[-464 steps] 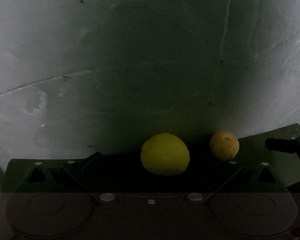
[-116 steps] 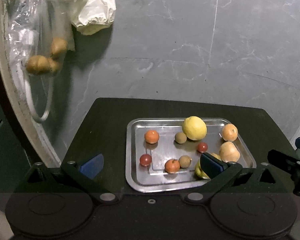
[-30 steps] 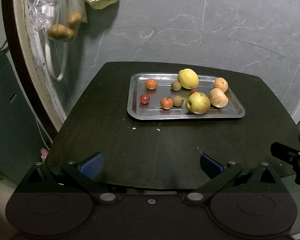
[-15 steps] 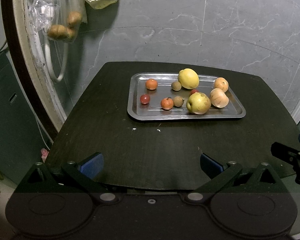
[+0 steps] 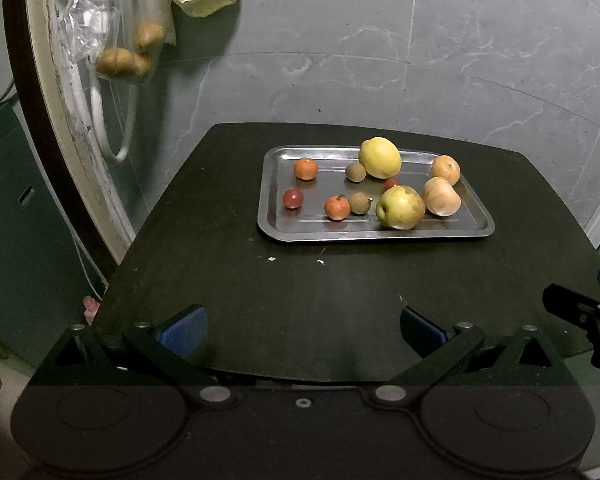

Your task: Organize fruits

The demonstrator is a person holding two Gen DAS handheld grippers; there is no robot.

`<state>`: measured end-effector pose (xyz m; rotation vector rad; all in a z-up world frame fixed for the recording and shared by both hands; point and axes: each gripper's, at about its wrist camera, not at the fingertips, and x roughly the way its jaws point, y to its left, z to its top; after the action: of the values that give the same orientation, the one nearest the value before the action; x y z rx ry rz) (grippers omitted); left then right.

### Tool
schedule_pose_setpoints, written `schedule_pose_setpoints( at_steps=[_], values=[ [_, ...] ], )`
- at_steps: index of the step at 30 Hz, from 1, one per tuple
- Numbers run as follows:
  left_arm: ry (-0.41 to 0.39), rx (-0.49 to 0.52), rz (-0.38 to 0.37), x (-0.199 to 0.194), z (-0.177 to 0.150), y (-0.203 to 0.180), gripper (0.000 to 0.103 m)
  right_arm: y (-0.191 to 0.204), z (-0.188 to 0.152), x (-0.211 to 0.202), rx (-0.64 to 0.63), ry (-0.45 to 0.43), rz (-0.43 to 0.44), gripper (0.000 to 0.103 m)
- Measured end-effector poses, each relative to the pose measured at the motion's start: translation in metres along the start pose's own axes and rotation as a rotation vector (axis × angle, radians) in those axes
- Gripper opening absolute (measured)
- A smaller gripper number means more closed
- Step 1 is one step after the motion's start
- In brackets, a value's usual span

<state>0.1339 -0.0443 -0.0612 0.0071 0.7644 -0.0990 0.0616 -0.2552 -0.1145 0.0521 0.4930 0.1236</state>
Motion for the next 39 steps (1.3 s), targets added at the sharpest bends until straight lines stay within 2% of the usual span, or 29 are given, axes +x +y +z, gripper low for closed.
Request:
schedule_pose_setpoints(
  at_steps=[39],
  values=[
    [0.013,-0.014,0.018,0.0041,0.0037,-0.0007,0.102,0.0073,0.0003,0.0071,0.007,0.017,0.002,0.103]
  ],
)
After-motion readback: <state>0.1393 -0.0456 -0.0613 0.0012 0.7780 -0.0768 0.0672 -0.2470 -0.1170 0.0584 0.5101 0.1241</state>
